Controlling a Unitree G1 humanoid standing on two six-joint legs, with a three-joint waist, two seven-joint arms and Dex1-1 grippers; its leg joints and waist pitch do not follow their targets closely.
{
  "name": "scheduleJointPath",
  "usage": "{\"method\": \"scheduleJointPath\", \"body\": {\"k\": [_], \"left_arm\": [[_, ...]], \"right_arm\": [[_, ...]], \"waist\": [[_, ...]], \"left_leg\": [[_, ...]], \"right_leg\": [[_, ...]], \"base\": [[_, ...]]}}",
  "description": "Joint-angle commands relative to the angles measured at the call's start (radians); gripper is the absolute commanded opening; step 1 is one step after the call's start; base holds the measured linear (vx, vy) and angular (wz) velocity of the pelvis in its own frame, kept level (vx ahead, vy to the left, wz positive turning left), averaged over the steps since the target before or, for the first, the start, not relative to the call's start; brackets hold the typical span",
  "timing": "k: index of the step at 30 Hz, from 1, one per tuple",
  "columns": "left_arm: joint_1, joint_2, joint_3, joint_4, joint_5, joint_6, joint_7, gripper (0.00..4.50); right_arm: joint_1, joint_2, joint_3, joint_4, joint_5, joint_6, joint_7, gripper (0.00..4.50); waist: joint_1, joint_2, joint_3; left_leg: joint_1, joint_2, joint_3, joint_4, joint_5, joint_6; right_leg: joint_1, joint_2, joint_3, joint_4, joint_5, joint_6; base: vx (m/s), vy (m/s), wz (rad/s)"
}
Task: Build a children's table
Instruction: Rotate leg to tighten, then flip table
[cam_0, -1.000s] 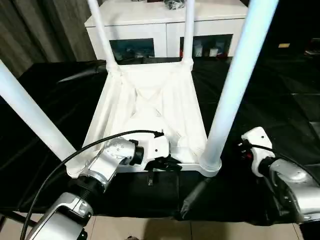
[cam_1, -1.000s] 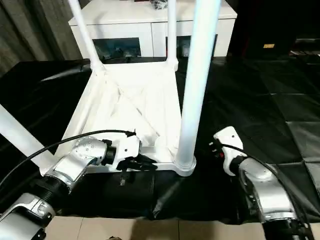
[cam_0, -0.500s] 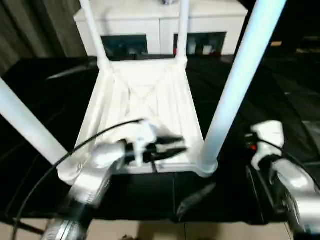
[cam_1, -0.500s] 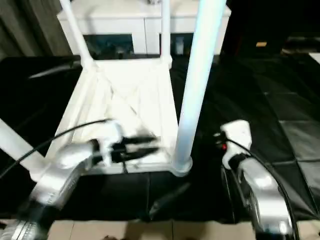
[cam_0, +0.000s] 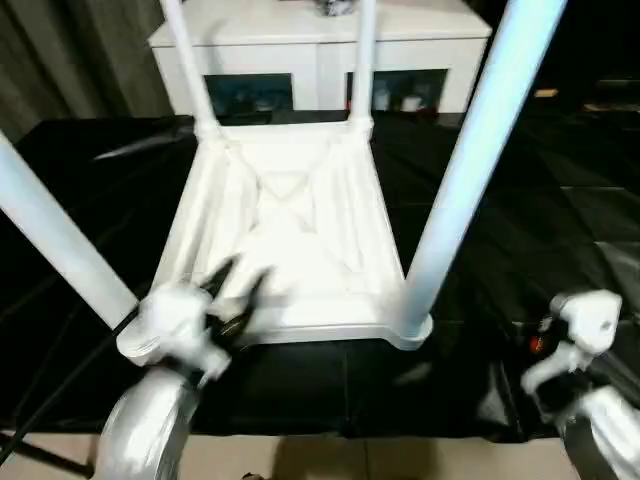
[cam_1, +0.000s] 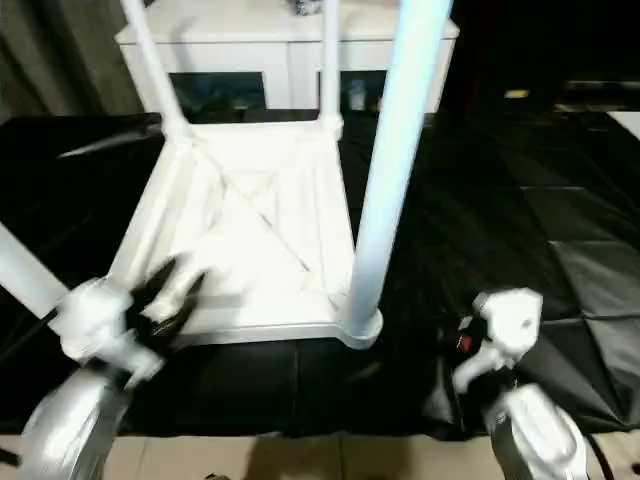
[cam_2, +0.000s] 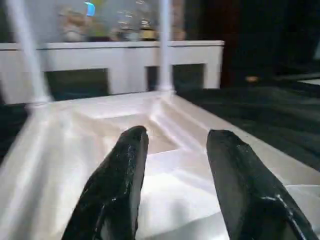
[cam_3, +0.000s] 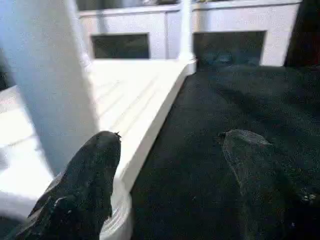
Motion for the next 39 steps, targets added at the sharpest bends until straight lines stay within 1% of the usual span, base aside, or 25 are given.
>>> {"method": "scheduleJointPath", "body": {"k": [1,2,3,4,6,11,13,14,16,17,18,19,20,21,22,23,25,26,27,29,30,32,34,36,39], "left_arm": [[0.04,-0.02,0.02,-0.058,0.015,-0.039,0.055,2.22],[0.056,-0.028,0.021,-0.07,0.018,-0.04,0.069,2.22],[0.068,-0.037,0.02,-0.081,0.025,-0.04,0.089,2.22],[0.077,-0.053,0.023,-0.088,0.02,-0.032,0.108,2.22],[0.087,-0.081,0.039,-0.102,0.047,-0.035,0.173,2.22],[0.103,-0.1,0.06,-0.116,0.061,-0.102,0.211,2.22],[0.112,-0.104,0.068,-0.13,0.069,-0.127,0.229,2.22],[0.124,-0.107,0.076,-0.148,0.086,-0.142,0.262,2.22],[0.134,-0.107,0.083,-0.16,0.101,-0.149,0.282,2.22],[0.144,-0.107,0.093,-0.168,0.119,-0.149,0.306,2.22],[0.148,-0.11,0.107,-0.171,0.126,-0.15,0.332,2.22],[0.149,-0.111,0.11,-0.171,0.126,-0.151,0.337,2.22],[0.149,-0.111,0.114,-0.171,0.116,-0.148,0.339,2.22],[0.15,-0.111,0.117,-0.17,0.107,-0.144,0.339,2.22],[0.153,-0.11,0.117,-0.17,0.097,-0.137,0.336,2.22],[0.157,-0.109,0.116,-0.168,0.084,-0.13,0.331,2.5],[0.172,-0.102,0.093,-0.172,0.028,-0.145,0.302,2.55],[0.173,-0.102,0.091,-0.172,0.024,-0.147,0.3,2.62],[0.178,-0.1,0.083,-0.174,0.023,-0.151,0.3,2.8],[0.184,-0.097,0.076,-0.175,0.037,-0.148,0.311,3.0],[0.189,-0.096,0.073,-0.175,0.045,-0.15,0.322,3.04],[0.193,-0.097,0.076,-0.173,0.049,-0.151,0.333,3.19],[0.194,-0.096,0.079,-0.173,0.053,-0.148,0.337,3.38],[0.183,-0.098,0.109,-0.159,0.042,-0.136,0.359,3.48],[0.164,-0.089,0.154,-0.137,0.028,-0.115,0.381,3.74]], "right_arm": [[0.008,-0.011,0.023,-0.029,0.015,0.001,0.024,3.63],[0.009,-0.014,0.026,-0.03,0.023,0.01,0.029,3.63],[0.011,-0.021,0.033,-0.032,0.026,0.018,0.037,3.63],[0.012,-0.029,0.044,-0.035,0.027,0.024,0.047,3.63],[0.014,-0.039,0.068,-0.046,0.03,0.041,0.07,3.63],[0.017,-0.054,0.117,-0.056,0.03,0.053,0.106,3.63],[0.026,-0.057,0.119,-0.061,0.043,0.057,0.112,3.63],[0.043,-0.067,0.121,-0.073,0.05,0.053,0.124,3.63],[0.057,-0.073,0.121,-0.084,0.063,0.056,0.135,3.63],[0.067,-0.074,0.119,-0.094,0.067,0.054,0.14,3.63],[0.07,-0.073,0.115,-0.097,0.067,0.053,0.138,3.63],[0.07,-0.073,0.115,-0.097,0.067,0.053,0.136,3.63],[0.067,-0.07,0.111,-0.094,0.064,0.048,0.13,3.63],[0.065,-0.067,0.108,-0.092,0.061,0.044,0.126,3.63],[0.061,-0.063,0.105,-0.09,0.066,0.043,0.123,3.63],[0.057,-0.059,0.103,-0.088,0.07,0.044,0.12,3.63],[0.057,-0.056,0.102,-0.088,0.088,0.052,0.117,3.63],[0.058,-0.056,0.102,-0.088,0.091,0.053,0.117,3.63],[0.059,-0.052,0.098,-0.082,0.095,0.054,0.111,3.9],[0.061,-0.048,0.096,-0.075,0.097,0.048,0.114,3.97],[0.061,-0.046,0.095,-0.071,0.093,0.042,0.114,4.12],[0.058,-0.041,0.095,-0.067,0.095,0.039,0.115,4.29],[0.056,-0.04,0.096,-0.066,0.097,0.039,0.115,4.45],[0.048,-0.038,0.103,-0.06,0.108,0.04,0.122,4.5],[0.046,-0.039,0.113,-0.057,0.117,0.039,0.131,4.5]], "waist": [[-0.004,-0.021,-0.029],[-0.004,-0.022,-0.029],[-0.005,-0.024,-0.027],[-0.004,-0.022,-0.027],[-0.004,-0.022,-0.024],[-0.004,-0.019,-0.025],[-0.004,-0.02,-0.028],[-0.004,-0.017,-0.028],[-0.002,-0.022,-0.028],[-0.001,-0.014,-0.028],[-0.003,-0.018,-0.028],[-0.002,-0.017,-0.028],[-0.002,-0.012,-0.028],[-0.004,-0.015,-0.028],[-0.004,-0.013,-0.028],[-0.005,-0.013,-0.028],[-0.003,-0.012,-0.028],[-0.003,-0.012,-0.028],[-0.003,-0.01,-0.029],[-0.004,-0.009,-0.029],[-0.004,-0.009,-0.028],[-0.007,-0.009,-0.027],[-0.009,-0.009,-0.025],[-0.011,-0.01,-0.023],[-0.022,-0.006,-0.02]], "left_leg": [[0.014,0.028,-0.035,-0.094,-0.538,-0.021],[0.012,0.03,-0.039,-0.095,-0.538,-0.02],[0.015,0.032,-0.038,-0.097,-0.552,-0.021],[0.023,0.03,-0.037,-0.095,-0.569,-0.024],[0.027,0.029,-0.039,-0.095,-0.595,-0.029],[0.023,0.03,-0.045,-0.102,-0.606,-0.033],[0.021,0.033,-0.046,-0.106,-0.604,-0.032],[0.021,0.034,-0.046,-0.106,-0.604,-0.033],[0.025,0.034,-0.043,-0.103,-0.606,-0.03],[0.025,0.034,-0.044,-0.104,-0.604,-0.03],[0.023,0.034,-0.043,-0.103,-0.601,-0.027],[0.024,0.032,-0.043,-0.102,-0.6,-0.027],[0.025,0.032,-0.044,-0.102,-0.601,-0.028],[0.022,0.03,-0.045,-0.102,-0.599,-0.027],[0.022,0.03,-0.046,-0.102,-0.601,-0.027],[0.023,0.029,-0.047,-0.101,-0.606,-0.028],[0.026,0.026,-0.05,-0.098,-0.618,-0.027],[0.026,0.025,-0.05,-0.098,-0.621,-0.025],[0.026,0.026,-0.053,-0.098,-0.625,-0.026],[0.025,0.026,-0.054,-0.1,-0.633,-0.028],[0.027,0.026,-0.054,-0.099,-0.64,-0.029],[0.025,0.024,-0.056,-0.1,-0.647,-0.031],[0.029,0.022,-0.057,-0.097,-0.661,-0.032],[0.03,0.019,-0.06,-0.096,-0.672,-0.033],[0.03,0.016,-0.066,-0.096,-0.704,-0.035]], "right_leg": [[0.002,-0.017,0.012,-0.114,-0.661,0.023],[0.004,-0.018,0.012,-0.113,-0.649,0.021],[0.002,-0.015,0.012,-0.116,-0.647,0.021],[-0.004,-0.013,0.012,-0.121,-0.647,0.021],[-0.004,-0.008,0.008,-0.123,-0.634,0.02],[0.004,-0.008,0.008,-0.12,-0.588,0.015],[0.011,-0.01,0.009,-0.117,-0.538,0.002],[0.011,-0.011,0.01,-0.115,-0.527,-0.002],[0.009,-0.01,0.013,-0.116,-0.512,-0.006],[0.009,-0.01,0.014,-0.114,-0.508,-0.007],[0.01,-0.009,0.013,-0.115,-0.504,-0.005],[0.009,-0.009,0.013,-0.117,-0.511,-0.004],[0.009,-0.009,0.013,-0.115,-0.512,-0.004],[0.01,-0.01,0.012,-0.115,-0.519,-0.002],[0.011,-0.01,0.011,-0.115,-0.523,-0.001],[0.009,-0.01,0.011,-0.116,-0.534,0.0],[0.006,-0.01,0.011,-0.119,-0.552,0.001],[0.005,-0.01,0.011,-0.121,-0.558,0.001],[0.006,-0.009,0.01,-0.12,-0.556,0.001],[0.006,-0.006,0.009,-0.12,-0.549,0.002],[0.005,-0.006,0.009,-0.122,-0.555,0.003],[0.007,-0.006,0.007,-0.123,-0.573,0.008],[0.003,-0.005,0.003,-0.129,-0.606,0.018],[0.003,-0.005,-0.002,-0.133,-0.633,0.025],[0.005,-0.001,-0.017,-0.141,-0.659,0.034]], "base": [[0.0,0.0,0.0],[0.0,0.0,0.0],[0.0,0.0,0.0],[0.0,0.0,0.0],[0.0,0.0,0.0],[0.0,0.0,0.0],[0.0,0.0,0.0],[0.0,0.0,0.0],[0.0,0.0,0.0],[0.0,0.0,0.0],[0.0,0.0,0.0],[0.0,0.0,0.0],[0.0,0.0,0.0],[0.0,0.0,0.0],[0.0,0.0,0.0],[0.0,0.0,0.0],[0.0,0.0,0.0],[0.0,0.0,0.0],[0.0,0.0,0.0],[0.0,0.0,0.0],[0.0,0.0,0.0],[0.0,0.0,0.0],[0.0,0.0,0.0],[0.0,0.0,0.0],[0.0,0.0,0.0]]}}
